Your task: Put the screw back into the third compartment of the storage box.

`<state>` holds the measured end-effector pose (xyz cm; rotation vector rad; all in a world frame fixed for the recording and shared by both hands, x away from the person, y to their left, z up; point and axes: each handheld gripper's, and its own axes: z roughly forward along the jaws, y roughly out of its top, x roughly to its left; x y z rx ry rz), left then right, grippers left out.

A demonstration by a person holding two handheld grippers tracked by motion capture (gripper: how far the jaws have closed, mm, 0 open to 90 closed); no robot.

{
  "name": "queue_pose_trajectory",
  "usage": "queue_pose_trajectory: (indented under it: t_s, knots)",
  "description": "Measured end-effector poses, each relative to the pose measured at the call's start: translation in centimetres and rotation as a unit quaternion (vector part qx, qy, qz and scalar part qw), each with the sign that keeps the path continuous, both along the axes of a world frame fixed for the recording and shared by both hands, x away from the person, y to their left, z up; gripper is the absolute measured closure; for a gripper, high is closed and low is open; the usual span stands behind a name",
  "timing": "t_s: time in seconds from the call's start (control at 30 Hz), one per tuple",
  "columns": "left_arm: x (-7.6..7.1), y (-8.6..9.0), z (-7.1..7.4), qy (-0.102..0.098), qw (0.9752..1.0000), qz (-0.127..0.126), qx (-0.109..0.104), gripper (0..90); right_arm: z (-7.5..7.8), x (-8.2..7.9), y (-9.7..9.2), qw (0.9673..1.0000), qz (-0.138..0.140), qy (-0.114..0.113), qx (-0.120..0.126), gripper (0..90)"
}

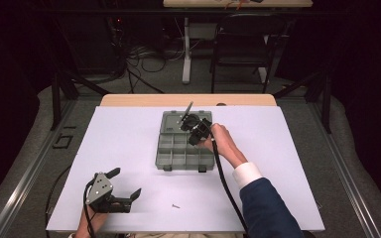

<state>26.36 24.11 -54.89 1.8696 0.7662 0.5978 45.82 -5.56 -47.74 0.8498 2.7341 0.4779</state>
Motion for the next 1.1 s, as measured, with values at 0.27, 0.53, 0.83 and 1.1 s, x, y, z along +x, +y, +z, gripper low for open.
queue_pose_trajectory:
  t_s: [0.27,0.53,0.83,1.1]
  knots:
    - [0.0,0.0,0.0,-0.001,1.0,0.0,-0.001,0.0,0.9,-1.0,-0.2,0.9998,0.005,-0.003,0.02,50.1]
    - [0.0,0.0,0.0,0.0,1.0,0.0,0.0,0.0,1.7,-2.9,-0.8,0.9987,0.026,0.007,0.044,26.9]
    - [0.0,0.0,0.0,0.0,1.0,-0.001,0.001,0.0,1.7,-5.2,-1.1,0.9977,0.042,0.013,0.052,13.6]
    - [0.0,0.0,0.0,0.001,1.0,-0.001,0.002,0.0,1.4,-7.3,-1.3,0.9963,0.059,0.014,0.062,8.3]
